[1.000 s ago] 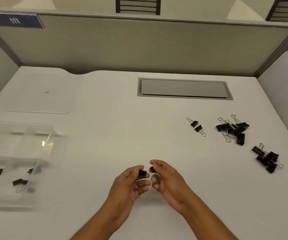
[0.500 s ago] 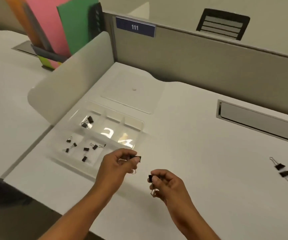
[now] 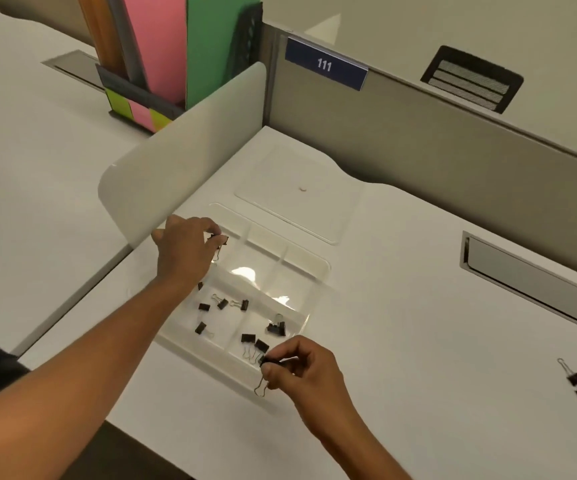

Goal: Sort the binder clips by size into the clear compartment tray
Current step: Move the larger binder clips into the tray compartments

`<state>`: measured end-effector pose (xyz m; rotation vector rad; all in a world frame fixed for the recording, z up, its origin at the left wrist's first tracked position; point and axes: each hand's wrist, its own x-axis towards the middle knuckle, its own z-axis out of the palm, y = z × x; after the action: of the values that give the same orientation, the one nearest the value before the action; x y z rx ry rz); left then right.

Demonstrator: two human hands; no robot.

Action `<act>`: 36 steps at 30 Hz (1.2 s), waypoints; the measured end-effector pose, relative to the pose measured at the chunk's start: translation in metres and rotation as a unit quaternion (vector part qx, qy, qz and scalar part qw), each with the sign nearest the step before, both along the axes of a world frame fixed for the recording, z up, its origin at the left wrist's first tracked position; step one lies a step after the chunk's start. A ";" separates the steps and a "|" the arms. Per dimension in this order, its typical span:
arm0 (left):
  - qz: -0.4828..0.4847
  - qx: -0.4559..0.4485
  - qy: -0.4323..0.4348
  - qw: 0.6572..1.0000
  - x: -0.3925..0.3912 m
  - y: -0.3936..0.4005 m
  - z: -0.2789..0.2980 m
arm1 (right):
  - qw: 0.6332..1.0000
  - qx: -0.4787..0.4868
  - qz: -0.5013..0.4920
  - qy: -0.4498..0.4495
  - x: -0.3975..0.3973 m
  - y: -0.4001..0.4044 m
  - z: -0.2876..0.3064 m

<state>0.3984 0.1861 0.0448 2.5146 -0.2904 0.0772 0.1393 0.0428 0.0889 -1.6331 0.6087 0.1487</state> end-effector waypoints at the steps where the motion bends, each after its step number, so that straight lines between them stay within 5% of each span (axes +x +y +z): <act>1: 0.000 0.028 0.006 1.000 0.004 0.002 -0.004 | 1.000 -0.009 0.000 0.001 0.003 0.000 0.001; 13: 0.011 -0.085 -0.031 0.996 -0.085 0.038 -0.006 | 0.965 -0.221 0.058 -0.126 0.144 0.012 0.036; 21: -0.005 -0.114 -0.035 0.993 -0.117 0.045 -0.007 | 0.924 -0.349 0.120 -0.098 0.241 0.014 -0.006; 24: -0.001 -0.125 -0.036 0.991 -0.128 0.050 -0.007 | 0.916 -0.377 0.084 -0.104 0.229 0.008 -0.020; 30: -0.021 -0.124 -0.048 0.991 -0.152 0.036 -0.007 | 0.942 -0.280 -0.008 -0.188 0.124 0.000 -0.015; 36: -0.154 -0.122 -0.071 0.978 -0.185 -0.037 0.001 | 0.943 -0.271 -0.153 -0.117 -0.016 -0.056 -0.035</act>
<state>0.2137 0.1494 0.0453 2.1971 -0.6823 0.1601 0.1238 -0.0133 0.0542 -2.0165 0.7501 -0.4758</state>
